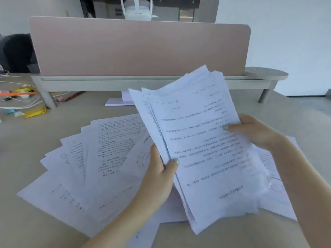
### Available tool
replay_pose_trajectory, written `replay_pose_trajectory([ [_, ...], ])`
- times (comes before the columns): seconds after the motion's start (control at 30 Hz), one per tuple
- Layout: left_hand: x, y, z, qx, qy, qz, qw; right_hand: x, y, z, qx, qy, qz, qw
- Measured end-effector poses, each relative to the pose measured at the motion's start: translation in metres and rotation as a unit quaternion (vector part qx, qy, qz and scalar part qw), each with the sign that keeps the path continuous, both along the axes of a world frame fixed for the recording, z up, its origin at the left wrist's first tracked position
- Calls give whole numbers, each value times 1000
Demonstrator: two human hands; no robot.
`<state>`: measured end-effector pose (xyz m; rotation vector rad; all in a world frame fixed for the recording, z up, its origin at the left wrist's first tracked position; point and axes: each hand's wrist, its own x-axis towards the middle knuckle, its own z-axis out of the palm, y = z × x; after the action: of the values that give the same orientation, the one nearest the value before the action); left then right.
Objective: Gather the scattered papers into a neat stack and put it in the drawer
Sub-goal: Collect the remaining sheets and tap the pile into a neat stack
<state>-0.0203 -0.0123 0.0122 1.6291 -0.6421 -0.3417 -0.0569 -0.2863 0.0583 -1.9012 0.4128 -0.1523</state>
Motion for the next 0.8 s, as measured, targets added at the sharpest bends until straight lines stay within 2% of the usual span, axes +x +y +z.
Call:
replay_pose_trajectory([
  [0.13, -6, 18, -6, 113, -63, -13, 992, 44, 4, 26, -163, 71, 7, 984],
  [0.2, -2, 23, -5, 162, -88, 7, 983, 69, 12, 17, -253, 96, -9, 963],
  [0.27, 1, 27, -2, 178, -75, 21, 981, 86, 17, -10, -298, 107, -77, 945],
  [0.33, 2, 28, 3, 166, 1, 27, 986, 86, 25, -38, -318, 140, -146, 926],
  [0.4, 1, 31, 11, 103, 152, 64, 981, 79, 33, -59, -341, 185, -158, 908],
  [0.47, -6, 33, 18, 9, 299, 111, 948, 67, 37, -69, -363, 187, -167, 897],
  [0.57, -21, 31, 17, -103, 460, 161, 867, 48, 35, -68, -368, 167, -180, 897],
  [0.67, -31, 29, 17, -157, 517, 141, 829, 32, 36, -65, -373, 164, -173, 897],
  [0.8, -14, 31, 12, -171, 515, 142, 828, 21, 45, -69, -377, 161, -150, 899],
])
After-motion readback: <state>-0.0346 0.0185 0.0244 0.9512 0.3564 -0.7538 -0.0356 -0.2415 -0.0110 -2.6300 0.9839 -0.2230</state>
